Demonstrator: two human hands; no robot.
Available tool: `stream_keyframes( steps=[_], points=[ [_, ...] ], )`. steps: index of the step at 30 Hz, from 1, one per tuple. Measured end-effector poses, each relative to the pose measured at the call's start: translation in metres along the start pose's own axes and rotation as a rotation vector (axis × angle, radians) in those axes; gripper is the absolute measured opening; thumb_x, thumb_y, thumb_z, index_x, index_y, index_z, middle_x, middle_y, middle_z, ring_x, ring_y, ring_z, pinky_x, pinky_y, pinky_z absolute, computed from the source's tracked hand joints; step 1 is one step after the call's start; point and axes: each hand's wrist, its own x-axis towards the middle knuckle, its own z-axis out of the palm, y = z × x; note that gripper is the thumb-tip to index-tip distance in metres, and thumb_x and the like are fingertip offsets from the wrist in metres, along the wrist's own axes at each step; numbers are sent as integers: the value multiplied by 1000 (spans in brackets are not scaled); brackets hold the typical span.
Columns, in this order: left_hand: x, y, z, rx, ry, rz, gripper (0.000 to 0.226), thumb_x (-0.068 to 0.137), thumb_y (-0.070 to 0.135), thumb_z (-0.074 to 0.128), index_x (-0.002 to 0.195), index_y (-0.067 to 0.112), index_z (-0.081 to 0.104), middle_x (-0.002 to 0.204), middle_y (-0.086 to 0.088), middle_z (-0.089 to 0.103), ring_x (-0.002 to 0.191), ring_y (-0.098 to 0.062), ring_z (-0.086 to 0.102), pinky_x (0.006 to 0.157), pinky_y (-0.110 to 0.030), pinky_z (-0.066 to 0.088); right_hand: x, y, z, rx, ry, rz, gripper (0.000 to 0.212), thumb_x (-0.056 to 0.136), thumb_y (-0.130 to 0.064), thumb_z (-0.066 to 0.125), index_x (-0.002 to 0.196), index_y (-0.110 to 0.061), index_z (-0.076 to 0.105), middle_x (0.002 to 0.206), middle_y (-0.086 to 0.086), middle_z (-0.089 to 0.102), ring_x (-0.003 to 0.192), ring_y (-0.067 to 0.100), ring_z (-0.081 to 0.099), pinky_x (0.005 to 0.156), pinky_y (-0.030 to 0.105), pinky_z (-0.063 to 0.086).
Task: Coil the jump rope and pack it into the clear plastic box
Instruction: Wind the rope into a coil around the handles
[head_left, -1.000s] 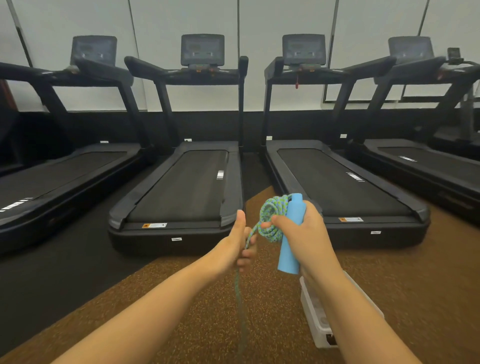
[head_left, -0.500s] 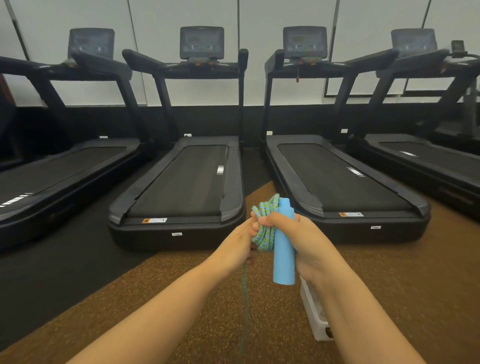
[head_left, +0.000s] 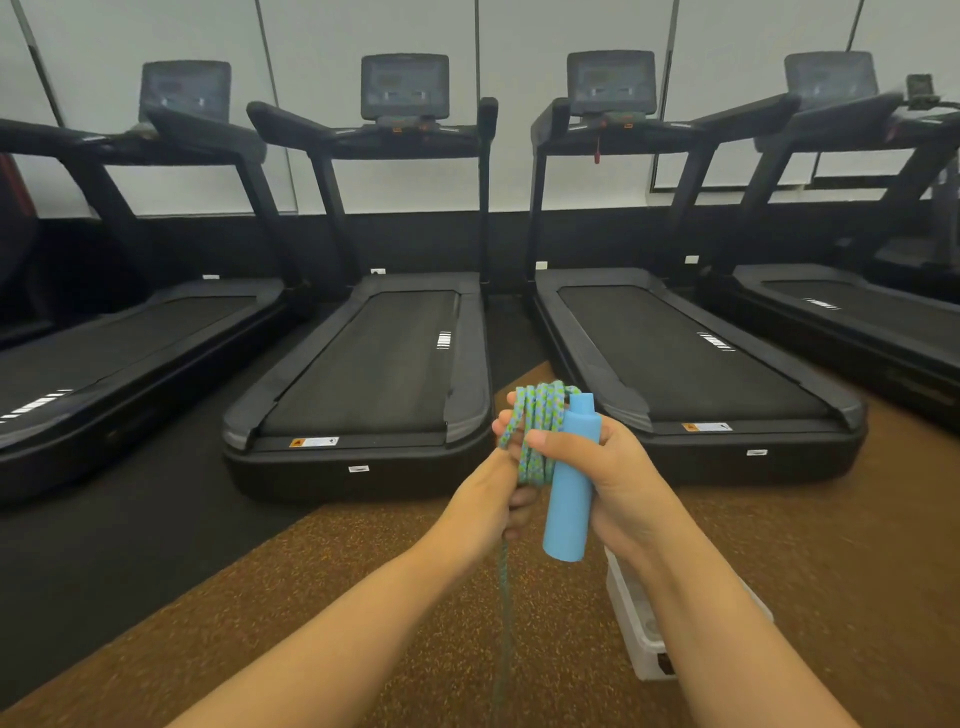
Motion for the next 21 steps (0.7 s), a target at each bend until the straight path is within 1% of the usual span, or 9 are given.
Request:
stream_keyframes(
  steps=[2,6,9,11,14,15,17,19,21],
  points=[
    [-1,-2,0,-11,-24,3,39,100,43,28,69,26,46,47,9,30,39,-6,24,46,-24,22,-1,2,-2,29,13,-12,25,75,-5,62,98,-8,72,98,12,75,94,22,71,76,32,59],
    [-6,-4,-3,-6,-114,39,31,97,47,31,80,27,48,52,11,33,41,-4,26,47,-22,25,-5,5,-2,-1,58,-30,34,75,-10,65,108,0,65,89,8,75,85,18,72,71,29,57],
    [-6,0,-10,34,-139,63,23,99,41,38,86,24,47,54,12,36,43,-4,25,47,-20,25,-4,2,-2,-57,72,-40,29,75,-11,70,103,-3,67,87,6,74,79,18,70,65,30,58],
    [-6,7,-14,6,-156,59,16,95,35,44,84,23,46,54,12,37,43,-4,24,45,-19,22,-2,-2,-4,-90,94,-49,21,74,-12,71,95,-8,71,85,4,74,75,15,68,65,25,56],
    [-5,17,-18,24,-165,30,17,97,30,37,83,23,45,58,9,35,42,-4,21,46,-22,15,0,-5,-7,-101,113,-36,21,73,-15,67,92,-13,74,90,4,74,83,15,67,75,28,53],
    [-5,18,-20,108,-162,29,23,100,29,33,82,24,46,60,8,34,42,-3,22,46,-22,15,1,-6,-9,-83,113,-28,22,73,-15,67,94,-13,73,90,4,74,86,17,67,78,31,52],
    [-4,16,-24,361,-181,56,29,101,31,31,80,28,50,61,10,35,43,-3,27,45,-20,20,1,-8,-10,-37,87,-1,25,74,-14,65,98,-12,72,90,6,74,87,20,67,72,35,52],
    [-8,13,-24,614,-247,74,34,101,32,36,74,37,56,63,10,39,50,-7,35,50,-24,30,2,-11,-9,-1,59,27,27,76,-12,66,103,-12,70,95,7,74,89,18,68,65,34,52],
    [-13,15,-21,837,-300,86,34,100,32,38,70,38,54,66,8,43,57,-10,38,57,-28,33,3,-12,-9,-25,58,30,27,82,-8,63,109,-11,65,101,7,75,92,15,70,67,30,55]
  ],
)
